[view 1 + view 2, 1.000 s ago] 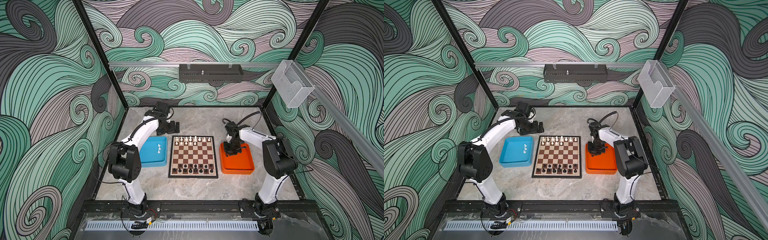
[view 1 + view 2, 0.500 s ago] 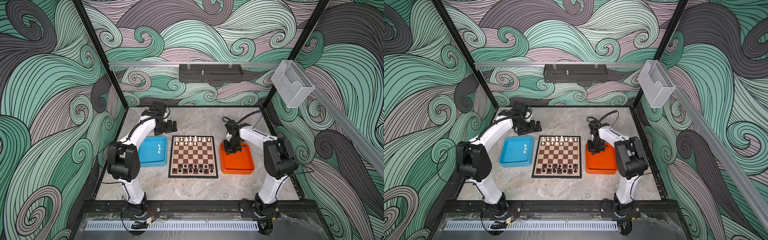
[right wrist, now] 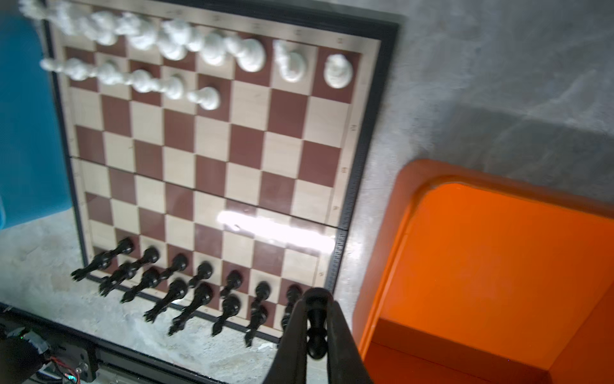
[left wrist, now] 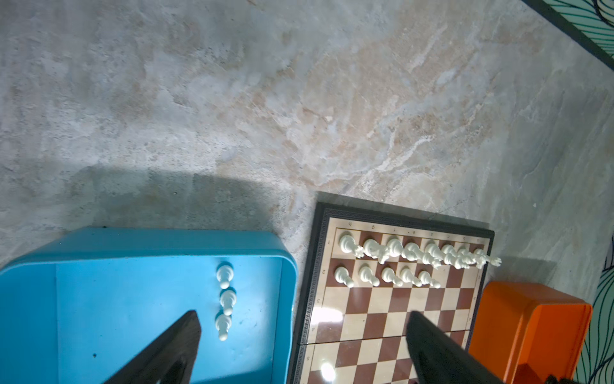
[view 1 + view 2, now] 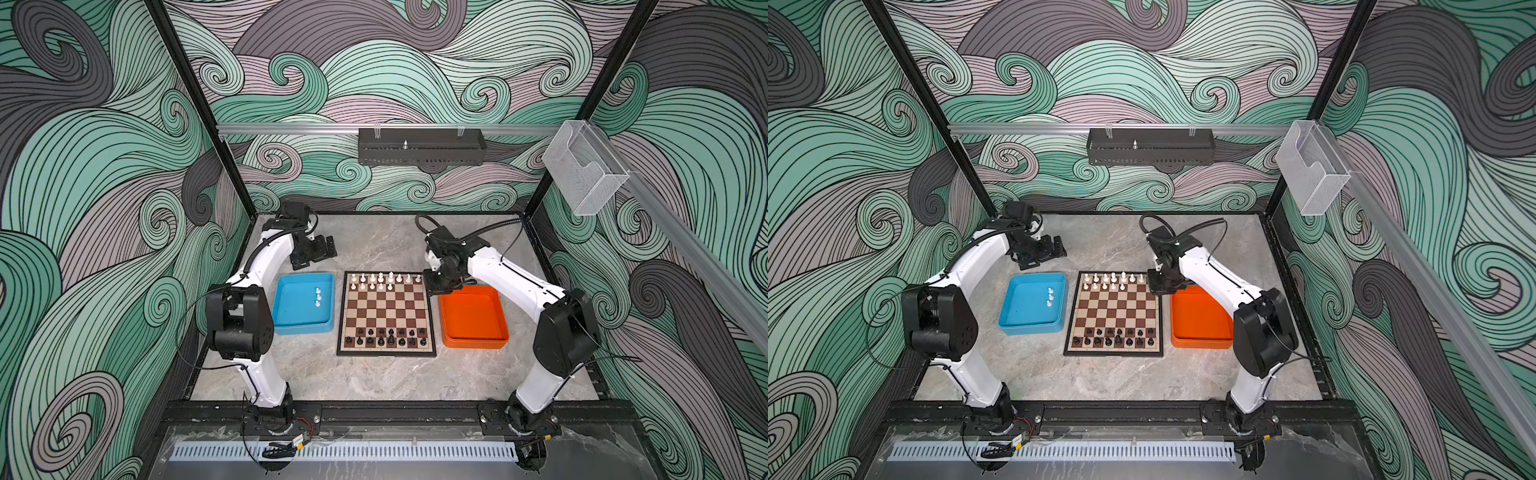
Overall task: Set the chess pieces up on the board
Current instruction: 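Carry the black pawn over the board while the left returns beside the blue tray, then lower the black pawn onto the near second rank beside the other black pawns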
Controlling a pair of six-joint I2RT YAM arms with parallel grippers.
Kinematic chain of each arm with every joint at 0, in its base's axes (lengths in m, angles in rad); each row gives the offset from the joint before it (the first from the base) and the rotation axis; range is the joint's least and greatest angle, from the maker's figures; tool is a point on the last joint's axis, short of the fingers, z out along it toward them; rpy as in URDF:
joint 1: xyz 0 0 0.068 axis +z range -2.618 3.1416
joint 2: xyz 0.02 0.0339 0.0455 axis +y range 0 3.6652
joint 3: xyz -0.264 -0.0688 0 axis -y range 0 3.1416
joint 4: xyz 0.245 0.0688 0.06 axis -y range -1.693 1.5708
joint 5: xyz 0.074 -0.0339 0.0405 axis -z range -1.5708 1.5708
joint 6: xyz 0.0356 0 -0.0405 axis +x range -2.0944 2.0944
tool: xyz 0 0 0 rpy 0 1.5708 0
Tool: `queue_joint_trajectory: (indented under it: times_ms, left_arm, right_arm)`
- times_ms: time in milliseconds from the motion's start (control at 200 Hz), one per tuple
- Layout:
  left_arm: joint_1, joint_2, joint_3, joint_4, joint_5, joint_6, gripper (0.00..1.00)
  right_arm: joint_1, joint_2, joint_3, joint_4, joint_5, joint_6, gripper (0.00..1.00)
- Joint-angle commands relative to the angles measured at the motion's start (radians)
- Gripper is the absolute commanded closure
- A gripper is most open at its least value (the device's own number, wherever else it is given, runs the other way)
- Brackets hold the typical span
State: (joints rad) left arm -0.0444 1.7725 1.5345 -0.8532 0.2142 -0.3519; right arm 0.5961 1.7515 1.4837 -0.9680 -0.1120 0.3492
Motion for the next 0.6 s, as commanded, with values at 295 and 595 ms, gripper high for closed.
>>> queue_joint_trajectory:
  times_ms: [295,595]
  left_arm:
    - [0.121,0.042,0.015,-0.031,0.043,-0.027,0.01]
    - [0.162,0.051,0.013,-0.034,0.06,-0.036,0.01]
  right_arm:
    - [0.316,0.27,0.328,-0.049,-0.057,0.061,0.86]
    - [0.402,0.408,0.473,-0.058,-0.073,0.063,0.86]
